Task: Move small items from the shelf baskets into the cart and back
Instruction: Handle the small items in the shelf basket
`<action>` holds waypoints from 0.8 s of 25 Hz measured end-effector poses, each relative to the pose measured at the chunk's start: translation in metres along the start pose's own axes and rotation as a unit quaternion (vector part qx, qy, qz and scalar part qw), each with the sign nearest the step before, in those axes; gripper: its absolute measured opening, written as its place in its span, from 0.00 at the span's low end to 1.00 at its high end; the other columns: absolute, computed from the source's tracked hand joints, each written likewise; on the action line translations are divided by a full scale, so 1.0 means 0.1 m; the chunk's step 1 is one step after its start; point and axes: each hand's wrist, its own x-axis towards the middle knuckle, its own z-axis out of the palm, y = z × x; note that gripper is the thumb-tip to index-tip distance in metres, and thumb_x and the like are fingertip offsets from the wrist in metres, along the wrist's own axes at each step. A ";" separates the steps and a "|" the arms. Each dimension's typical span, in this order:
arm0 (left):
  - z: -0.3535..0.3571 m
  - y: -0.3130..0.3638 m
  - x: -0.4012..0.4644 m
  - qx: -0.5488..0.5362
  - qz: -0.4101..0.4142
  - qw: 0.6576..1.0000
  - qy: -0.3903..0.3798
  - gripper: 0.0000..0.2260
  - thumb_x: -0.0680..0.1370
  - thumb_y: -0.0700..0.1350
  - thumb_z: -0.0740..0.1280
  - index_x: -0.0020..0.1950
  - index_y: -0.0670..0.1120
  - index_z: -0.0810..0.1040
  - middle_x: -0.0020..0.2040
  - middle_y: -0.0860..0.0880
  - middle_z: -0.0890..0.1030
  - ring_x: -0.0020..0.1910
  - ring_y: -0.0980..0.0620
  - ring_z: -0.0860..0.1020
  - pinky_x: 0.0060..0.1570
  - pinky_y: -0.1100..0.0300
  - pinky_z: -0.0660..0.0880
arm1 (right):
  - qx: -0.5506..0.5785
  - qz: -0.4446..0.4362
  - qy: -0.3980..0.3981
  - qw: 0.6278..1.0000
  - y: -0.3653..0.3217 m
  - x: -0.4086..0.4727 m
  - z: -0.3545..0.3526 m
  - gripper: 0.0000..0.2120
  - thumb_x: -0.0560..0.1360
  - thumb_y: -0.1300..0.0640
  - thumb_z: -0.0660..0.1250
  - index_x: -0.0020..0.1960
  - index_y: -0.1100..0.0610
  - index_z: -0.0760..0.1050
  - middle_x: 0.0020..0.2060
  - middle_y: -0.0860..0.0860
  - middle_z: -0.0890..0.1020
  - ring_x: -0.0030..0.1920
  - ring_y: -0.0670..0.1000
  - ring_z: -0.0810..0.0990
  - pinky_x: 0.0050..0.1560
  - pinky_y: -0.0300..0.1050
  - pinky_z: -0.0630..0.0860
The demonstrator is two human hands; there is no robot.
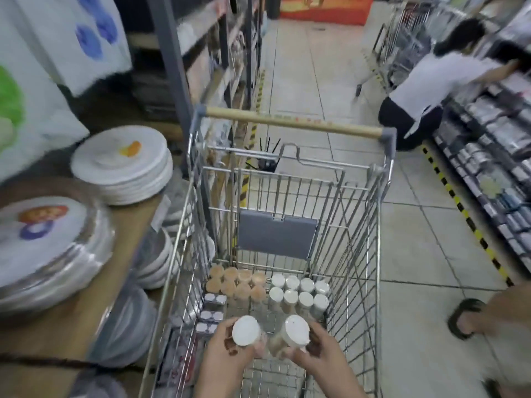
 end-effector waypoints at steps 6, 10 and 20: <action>-0.25 0.62 -1.43 -0.024 0.091 0.992 0.089 0.24 0.54 0.37 0.77 0.49 0.45 0.79 0.39 0.49 0.84 0.37 0.55 0.80 0.34 0.73 0.74 | 0.043 -0.043 -0.063 0.996 -0.72 -1.12 0.11 0.36 0.48 0.47 0.82 0.54 0.51 0.78 0.45 0.45 0.86 0.45 0.42 0.83 0.48 0.33 0.75; -0.31 0.60 -2.57 -0.029 0.120 0.976 0.179 0.30 0.48 0.49 0.77 0.49 0.46 0.80 0.39 0.53 0.85 0.37 0.63 0.80 0.37 0.72 0.75 | 0.030 -0.071 -0.142 0.987 -0.84 -1.88 0.11 0.29 0.55 0.47 0.81 0.54 0.50 0.78 0.45 0.42 0.85 0.44 0.40 0.82 0.45 0.33 0.75; -0.01 -0.19 -5.20 -0.107 0.126 0.873 0.459 0.19 0.64 0.40 0.77 0.53 0.51 0.80 0.45 0.58 0.84 0.42 0.63 0.80 0.40 0.68 0.74 | -0.047 -0.152 -0.350 0.923 -0.89 -3.36 0.33 0.15 0.71 0.63 0.72 0.51 0.45 0.78 0.44 0.42 0.85 0.46 0.41 0.82 0.45 0.35 0.78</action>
